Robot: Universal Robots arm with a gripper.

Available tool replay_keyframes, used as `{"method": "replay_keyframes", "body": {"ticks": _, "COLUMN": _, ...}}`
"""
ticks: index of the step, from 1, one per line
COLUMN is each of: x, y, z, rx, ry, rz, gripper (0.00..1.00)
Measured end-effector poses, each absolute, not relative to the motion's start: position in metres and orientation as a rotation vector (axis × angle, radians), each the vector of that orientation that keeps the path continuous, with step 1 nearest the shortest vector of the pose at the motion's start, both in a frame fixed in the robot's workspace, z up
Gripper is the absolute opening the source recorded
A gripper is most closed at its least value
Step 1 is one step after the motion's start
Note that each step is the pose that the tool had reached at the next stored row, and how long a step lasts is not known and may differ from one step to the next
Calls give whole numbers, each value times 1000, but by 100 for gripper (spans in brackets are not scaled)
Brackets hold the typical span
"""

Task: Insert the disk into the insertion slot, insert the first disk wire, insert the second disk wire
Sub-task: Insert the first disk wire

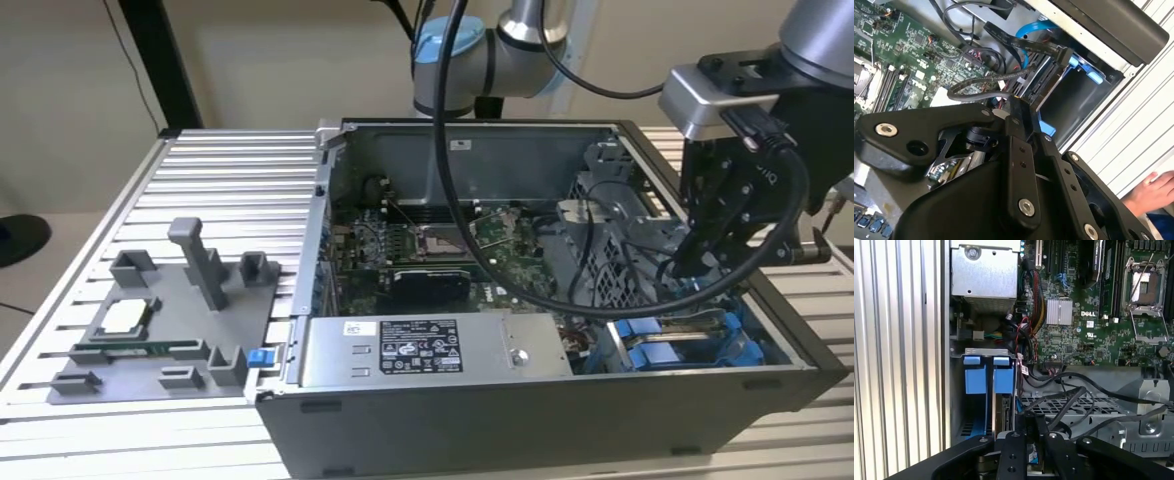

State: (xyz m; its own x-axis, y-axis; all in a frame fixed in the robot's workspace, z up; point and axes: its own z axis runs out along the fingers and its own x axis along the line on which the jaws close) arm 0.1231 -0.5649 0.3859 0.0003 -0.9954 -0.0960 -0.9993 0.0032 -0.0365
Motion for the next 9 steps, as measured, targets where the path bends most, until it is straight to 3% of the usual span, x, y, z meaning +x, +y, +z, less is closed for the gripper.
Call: {"method": "replay_keyframes", "body": {"ticks": 9, "x": 137, "y": -570, "z": 383, "rx": -2155, "ry": 2159, "rz": 70, "gripper": 0}}
